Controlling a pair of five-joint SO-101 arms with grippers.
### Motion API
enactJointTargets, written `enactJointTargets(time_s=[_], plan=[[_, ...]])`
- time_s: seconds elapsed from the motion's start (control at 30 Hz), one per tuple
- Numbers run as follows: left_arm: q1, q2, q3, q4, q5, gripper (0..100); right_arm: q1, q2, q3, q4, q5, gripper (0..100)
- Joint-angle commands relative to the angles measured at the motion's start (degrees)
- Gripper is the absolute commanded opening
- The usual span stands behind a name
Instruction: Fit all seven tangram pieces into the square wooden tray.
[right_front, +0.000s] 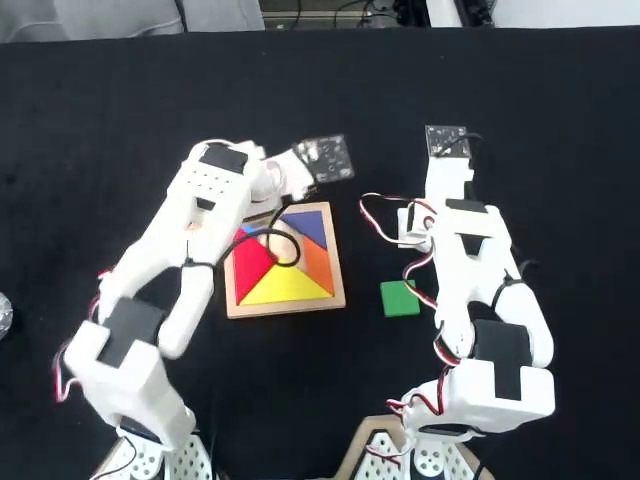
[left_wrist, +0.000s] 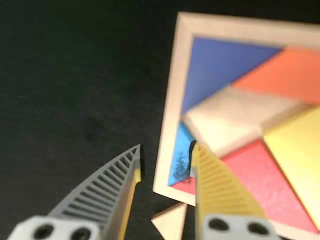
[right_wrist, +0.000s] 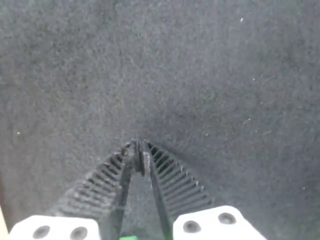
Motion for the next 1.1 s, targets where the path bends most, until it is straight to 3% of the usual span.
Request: enactJointTargets(time_s=[0.0,0.17,0.33,0.5,0.7,0.87,1.07], plan=[[1.5,-13.2,-2.5,0.5,7.6,17,0.3,-6.6,-0.3,-0.2,-0.1,1.1],[-0.5,-25.4,-1.0,2.1,19.0,17,2.0,-18.2,4.0,2.4,0.3,1.2],[-7.2,-41.5,5.1,14.0,31.0,16,1.8,-23.2,-3.2,20.2,6.2,7.5],[-16.0,-60.6,22.4,14.6,38.0,16,1.5,-20.8,-11.3,35.7,6.9,14.1],[-24.7,-74.0,46.0,9.1,39.0,16,-7.1,-19.0,-13.2,46.7,16.0,17.9],[-30.6,-72.4,60.8,-0.4,39.1,16,-11.5,-18.5,-8.8,47.8,7.6,22.3],[-37.1,-74.6,69.2,-1.6,39.1,16,-14.4,-17.4,-0.8,44.0,5.4,22.6]])
